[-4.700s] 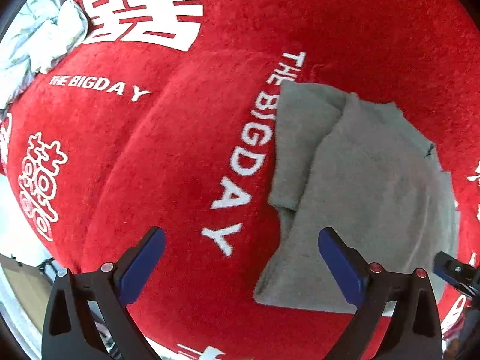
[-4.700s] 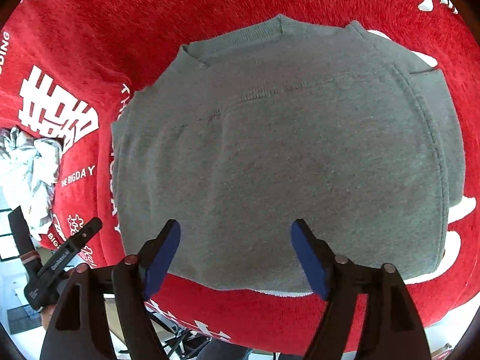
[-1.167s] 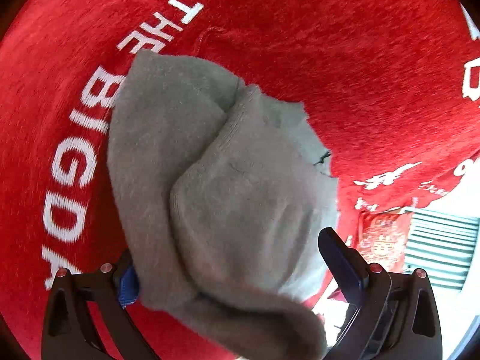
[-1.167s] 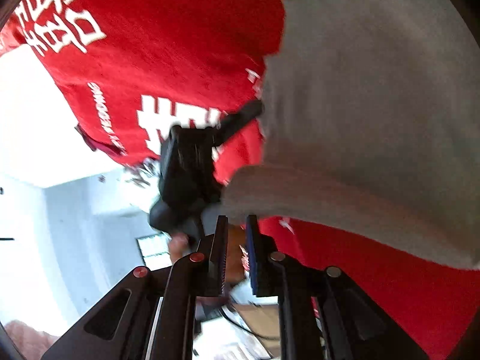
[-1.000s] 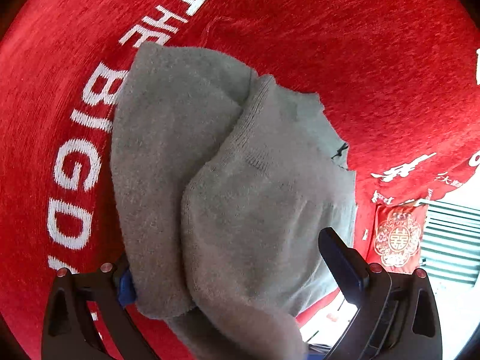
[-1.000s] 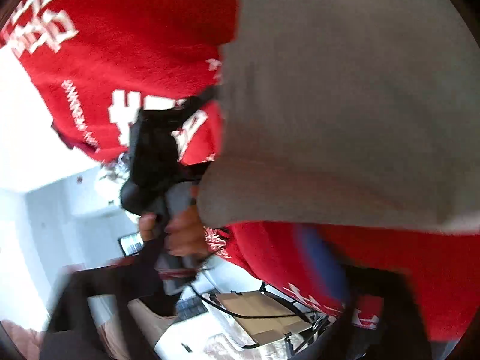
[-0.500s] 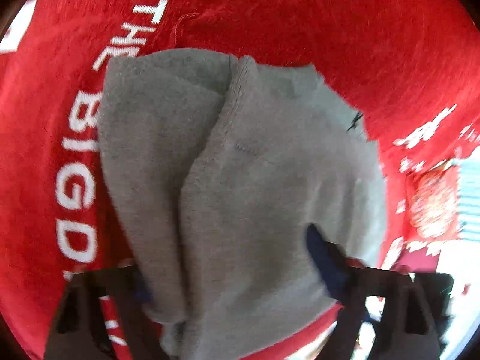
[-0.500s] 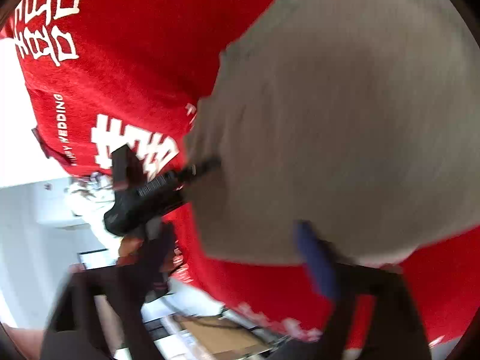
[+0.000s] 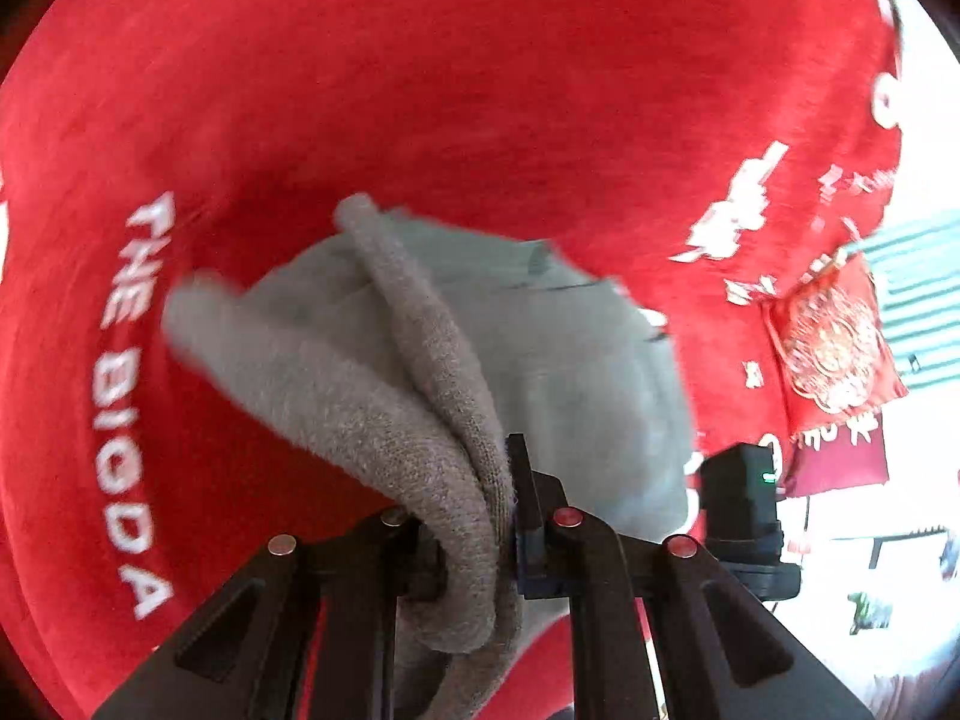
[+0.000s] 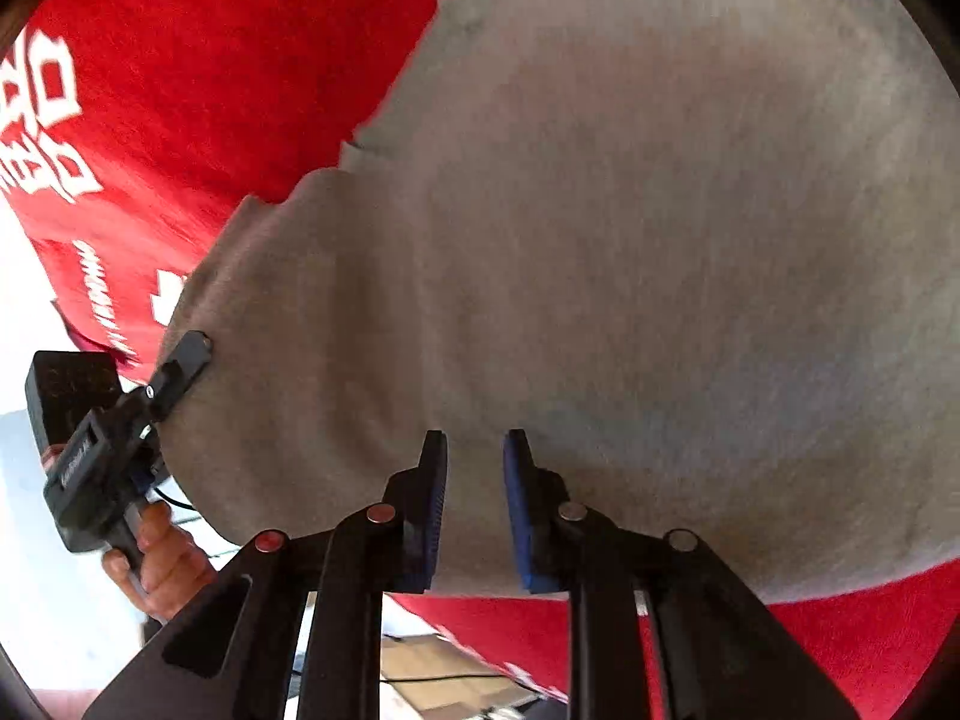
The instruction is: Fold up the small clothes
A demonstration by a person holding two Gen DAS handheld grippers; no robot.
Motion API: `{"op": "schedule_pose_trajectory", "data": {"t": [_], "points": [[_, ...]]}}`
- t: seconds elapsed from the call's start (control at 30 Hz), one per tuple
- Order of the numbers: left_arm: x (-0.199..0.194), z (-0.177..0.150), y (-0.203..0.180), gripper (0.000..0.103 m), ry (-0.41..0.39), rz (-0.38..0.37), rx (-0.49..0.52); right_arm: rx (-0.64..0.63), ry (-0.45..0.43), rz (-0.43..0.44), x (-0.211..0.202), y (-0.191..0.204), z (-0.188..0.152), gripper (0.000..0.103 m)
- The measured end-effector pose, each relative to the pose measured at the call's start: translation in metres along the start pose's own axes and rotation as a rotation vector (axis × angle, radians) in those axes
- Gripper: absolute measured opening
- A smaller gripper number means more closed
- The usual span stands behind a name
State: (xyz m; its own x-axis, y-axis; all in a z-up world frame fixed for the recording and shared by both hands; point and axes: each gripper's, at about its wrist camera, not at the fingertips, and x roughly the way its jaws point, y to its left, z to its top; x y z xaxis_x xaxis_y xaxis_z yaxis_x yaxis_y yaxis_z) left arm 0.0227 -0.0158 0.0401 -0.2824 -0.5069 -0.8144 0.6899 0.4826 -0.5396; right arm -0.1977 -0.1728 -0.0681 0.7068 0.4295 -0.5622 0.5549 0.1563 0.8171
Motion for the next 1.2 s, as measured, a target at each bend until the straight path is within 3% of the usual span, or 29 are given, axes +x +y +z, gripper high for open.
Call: {"op": "schedule_pose_trajectory", "data": {"t": [0.2, 0.37, 0.47, 0.53, 0.57, 0.63, 0.67, 0.73, 0.8, 0.93, 1.0, 1.1, 1.13, 1.17, 1.2], "points": [[0.034, 0.024, -0.099, 0.016, 0.021, 0.002, 0.159, 0.04, -0.094, 0.037, -0.052, -0.031, 0.024, 0.023], [0.113, 0.03, -0.187, 0.016, 0.082, 0.088, 0.319, 0.18, -0.129, 0.057, -0.079, -0.086, 0.027, 0.025], [0.157, 0.021, -0.218, 0.016, 0.113, 0.149, 0.397, 0.22, -0.131, 0.094, -0.088, -0.103, 0.026, 0.025], [0.171, 0.014, -0.228, 0.016, 0.143, 0.136, 0.419, 0.223, -0.126, 0.102, -0.09, -0.106, 0.029, 0.025], [0.172, 0.011, -0.232, 0.019, 0.149, 0.111, 0.419, 0.227, -0.124, 0.105, -0.09, -0.108, 0.031, 0.026], [0.167, 0.008, -0.238, 0.054, 0.133, 0.092, 0.416, 0.244, -0.12, 0.129, -0.1, -0.118, 0.038, 0.033], [0.162, 0.008, -0.239, 0.086, 0.11, 0.102, 0.414, 0.254, -0.123, 0.144, -0.104, -0.121, 0.04, 0.04], [0.142, 0.007, -0.242, 0.089, 0.023, 0.129, 0.418, 0.282, -0.139, 0.191, -0.113, -0.127, 0.045, 0.054], [0.131, 0.009, -0.236, 0.089, 0.007, 0.148, 0.399, 0.322, -0.164, 0.253, -0.124, -0.136, 0.05, 0.067], [0.104, 0.016, -0.199, 0.089, -0.052, 0.269, 0.295, 0.373, -0.163, 0.389, -0.128, -0.151, 0.066, 0.074], [0.095, 0.017, -0.176, 0.089, -0.06, 0.321, 0.24, 0.356, -0.11, 0.388, -0.119, -0.146, 0.074, 0.075], [0.09, 0.013, -0.128, 0.089, -0.037, 0.405, 0.116, 0.281, -0.013, 0.259, -0.105, -0.131, 0.095, 0.075], [0.09, 0.009, -0.11, 0.089, -0.026, 0.431, 0.07, 0.239, 0.011, 0.207, -0.102, -0.123, 0.099, 0.075], [0.092, 0.006, -0.101, 0.089, -0.02, 0.454, 0.048, 0.188, 0.028, 0.152, -0.1, -0.113, 0.103, 0.065], [0.095, 0.001, -0.092, 0.089, -0.009, 0.486, 0.03, 0.104, 0.043, 0.06, -0.099, -0.098, 0.106, 0.023]]}}
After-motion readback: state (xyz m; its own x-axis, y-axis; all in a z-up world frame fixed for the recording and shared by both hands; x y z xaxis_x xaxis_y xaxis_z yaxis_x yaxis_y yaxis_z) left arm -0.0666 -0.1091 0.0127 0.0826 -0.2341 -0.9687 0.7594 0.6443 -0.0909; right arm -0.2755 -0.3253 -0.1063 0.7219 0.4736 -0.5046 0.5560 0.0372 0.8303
